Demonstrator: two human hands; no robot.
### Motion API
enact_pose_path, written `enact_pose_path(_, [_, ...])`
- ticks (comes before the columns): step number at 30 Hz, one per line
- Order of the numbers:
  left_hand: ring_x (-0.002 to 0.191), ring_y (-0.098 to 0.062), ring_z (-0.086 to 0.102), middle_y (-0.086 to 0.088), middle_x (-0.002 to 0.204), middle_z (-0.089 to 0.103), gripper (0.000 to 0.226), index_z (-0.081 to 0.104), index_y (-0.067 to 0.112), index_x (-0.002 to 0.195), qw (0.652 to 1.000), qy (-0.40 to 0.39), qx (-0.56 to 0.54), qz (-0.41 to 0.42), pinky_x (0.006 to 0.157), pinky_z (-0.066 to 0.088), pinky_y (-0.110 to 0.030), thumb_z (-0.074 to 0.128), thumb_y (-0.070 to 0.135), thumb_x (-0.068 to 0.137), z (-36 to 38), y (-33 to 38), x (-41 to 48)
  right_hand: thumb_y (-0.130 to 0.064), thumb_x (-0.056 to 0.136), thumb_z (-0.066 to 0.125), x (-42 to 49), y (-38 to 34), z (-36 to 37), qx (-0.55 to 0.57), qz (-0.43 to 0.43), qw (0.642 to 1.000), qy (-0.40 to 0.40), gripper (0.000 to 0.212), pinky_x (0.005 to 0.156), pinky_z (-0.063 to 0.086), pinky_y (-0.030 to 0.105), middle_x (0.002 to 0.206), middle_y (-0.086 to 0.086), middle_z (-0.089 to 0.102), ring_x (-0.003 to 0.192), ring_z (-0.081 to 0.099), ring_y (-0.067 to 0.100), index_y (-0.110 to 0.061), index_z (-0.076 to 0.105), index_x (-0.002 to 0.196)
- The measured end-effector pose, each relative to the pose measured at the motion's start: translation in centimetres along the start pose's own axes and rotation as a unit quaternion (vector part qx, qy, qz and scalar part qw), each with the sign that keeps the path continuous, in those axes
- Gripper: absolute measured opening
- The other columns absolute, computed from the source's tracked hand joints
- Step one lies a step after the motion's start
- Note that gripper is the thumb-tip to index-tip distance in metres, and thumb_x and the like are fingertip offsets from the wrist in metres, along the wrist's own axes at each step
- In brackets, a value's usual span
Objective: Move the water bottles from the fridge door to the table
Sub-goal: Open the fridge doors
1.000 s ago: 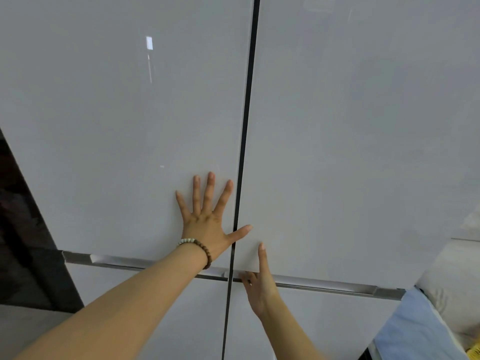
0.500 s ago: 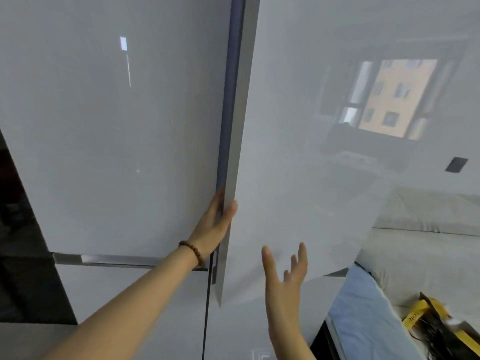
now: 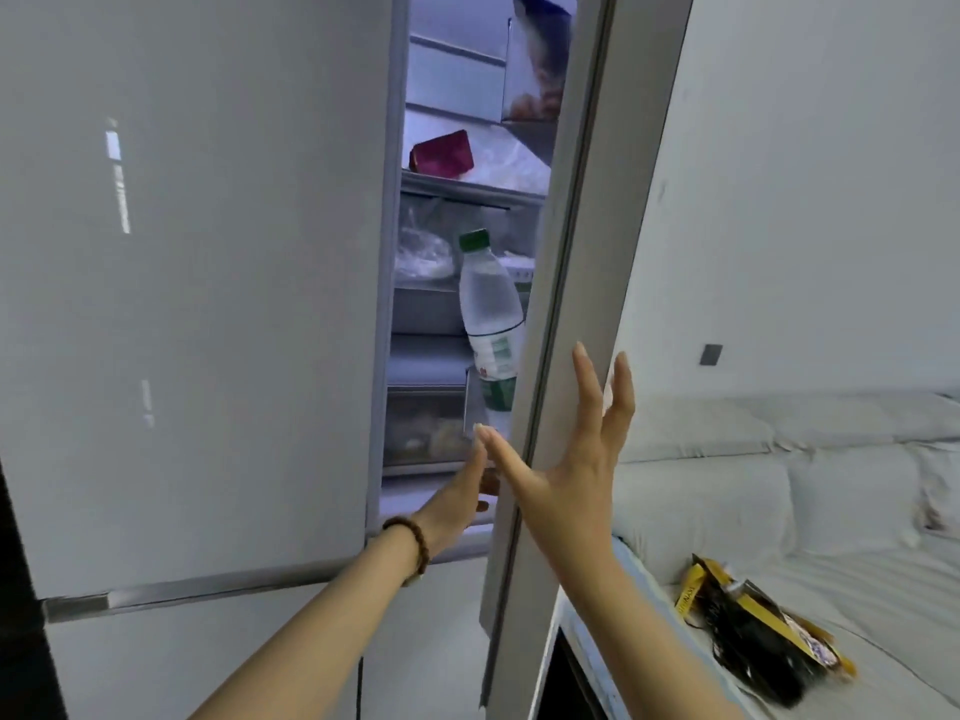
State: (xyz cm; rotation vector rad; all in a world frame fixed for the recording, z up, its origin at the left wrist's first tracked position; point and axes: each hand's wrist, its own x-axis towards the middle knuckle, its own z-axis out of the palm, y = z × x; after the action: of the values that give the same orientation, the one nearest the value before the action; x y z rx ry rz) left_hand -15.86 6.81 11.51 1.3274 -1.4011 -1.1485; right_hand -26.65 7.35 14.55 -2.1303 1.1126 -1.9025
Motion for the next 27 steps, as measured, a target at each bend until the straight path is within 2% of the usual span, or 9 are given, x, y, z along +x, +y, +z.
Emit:
enact_pose_path(3, [0.129, -0.017, 0.041, 0.003, 0.144, 0.040, 0.098, 0.029, 0.031, 0.143, 0.999, -0.031, 0.007, 0.021, 0.106, 0.033, -0.038, 0.005, 0.083, 0.064, 3.2, 2.2, 0.3, -0.053, 0.069, 0.074, 1.1, 0.7, -3.4, -0.037, 0.033, 0.998, 0.043, 0.097, 0.115, 0.014, 0.034, 0.158, -0.001, -0.003, 0.146, -0.005, 0.007, -0.034, 0.019, 0.146])
enact_pose_path(7, [0.135, -0.023, 0.037, -0.002, 0.148, 0.038, 0.112, 0.031, 0.028, 0.142, 0.997, -0.078, 0.013, 0.003, 0.110, 0.032, -0.046, 0.012, 0.095, 0.054, 7.3, 2.6, 0.1, -0.052, 0.067, 0.076, 2.0, 3.1, -8.5, -0.075, 0.051, 0.994, 0.067, 0.101, 0.116, 0.016, 0.041, 0.156, 0.003, 0.007, 0.146, 0.000, 0.014, -0.038, 0.013, 0.146])
enact_pose_path(9, [0.117, -0.020, 0.055, -0.003, 0.130, 0.057, 0.101, 0.052, 0.020, 0.128, 0.997, -0.062, 0.028, 0.023, 0.103, 0.041, -0.044, 0.013, 0.087, 0.064, 9.1, 3.0, -0.3, -0.054, 0.066, 0.075, 2.2, 4.4, -10.8, -0.084, 0.059, 0.992, 0.072, 0.104, 0.117, 0.016, 0.048, 0.155, 0.003, 0.008, 0.146, 0.001, 0.016, -0.038, 0.011, 0.146])
enact_pose_path(11, [0.087, -0.016, 0.067, 0.001, 0.092, 0.072, 0.085, 0.068, 0.019, 0.092, 0.995, 0.036, 0.047, 0.081, 0.089, 0.051, -0.044, 0.016, 0.082, 0.069, 10.1, 3.7, -0.3, -0.058, 0.064, 0.075, 2.5, 5.5, -12.9, -0.091, 0.078, 0.990, 0.078, 0.108, 0.118, 0.011, 0.048, 0.157, 0.003, 0.004, 0.146, -0.004, 0.012, -0.038, 0.008, 0.147])
enact_pose_path(14, [0.068, -0.027, 0.064, -0.002, 0.063, 0.061, 0.068, 0.054, 0.016, 0.072, 0.960, 0.218, 0.050, 0.167, 0.069, 0.055, -0.046, 0.018, 0.074, 0.077, 11.1, 4.8, 0.2, -0.069, 0.061, 0.069, 2.8, 7.1, -15.5, -0.112, 0.086, 0.986, 0.086, 0.114, 0.118, 0.002, 0.045, 0.159, 0.006, -0.006, 0.146, -0.012, 0.014, -0.034, 0.006, 0.148])
enact_pose_path(17, [0.100, -0.017, 0.058, 0.001, 0.107, 0.060, 0.048, 0.050, 0.034, 0.104, 0.955, 0.188, 0.058, 0.223, 0.082, 0.047, -0.032, 0.021, 0.067, 0.086, 12.8, 6.2, 1.0, -0.078, 0.059, 0.058, 3.2, 8.8, -17.0, -0.153, 0.062, 0.983, 0.074, 0.114, 0.118, 0.000, 0.049, 0.159, 0.011, -0.008, 0.146, -0.012, 0.025, -0.030, 0.007, 0.149])
enact_pose_path(19, [0.127, -0.001, 0.030, 0.016, 0.137, 0.033, 0.052, 0.033, 0.041, 0.135, 0.960, 0.098, 0.071, 0.251, 0.103, 0.026, -0.024, 0.021, 0.059, 0.088, 14.2, 7.3, 1.8, -0.078, 0.057, 0.058, 3.9, 10.1, -18.0, -0.148, 0.071, 0.984, 0.075, 0.113, 0.117, 0.000, 0.053, 0.159, 0.011, -0.008, 0.146, -0.011, 0.029, -0.032, 0.009, 0.148])
enact_pose_path(23, [0.141, -0.001, -0.004, 0.023, 0.153, 0.002, 0.062, 0.013, 0.049, 0.142, 0.949, 0.031, 0.177, 0.259, 0.116, -0.001, -0.035, 0.010, 0.065, 0.083, 17.0, 8.5, 4.2, -0.072, 0.056, 0.065, 5.6, 13.1, -20.2, -0.137, 0.106, 0.982, 0.077, 0.110, 0.116, 0.000, 0.056, 0.159, 0.008, -0.011, 0.146, -0.013, 0.030, -0.037, 0.014, 0.147])
enact_pose_path(27, [0.143, -0.003, -0.004, 0.026, 0.154, 0.001, 0.060, 0.007, 0.060, 0.136, 0.954, -0.012, 0.184, 0.237, 0.118, 0.006, -0.048, 0.008, 0.076, 0.078, 19.4, 8.5, 6.0, -0.069, 0.059, 0.065, 7.0, 16.1, -22.0, -0.133, 0.118, 0.981, 0.079, 0.104, 0.117, 0.002, 0.055, 0.159, 0.005, -0.011, 0.146, -0.012, 0.027, -0.039, 0.017, 0.146])
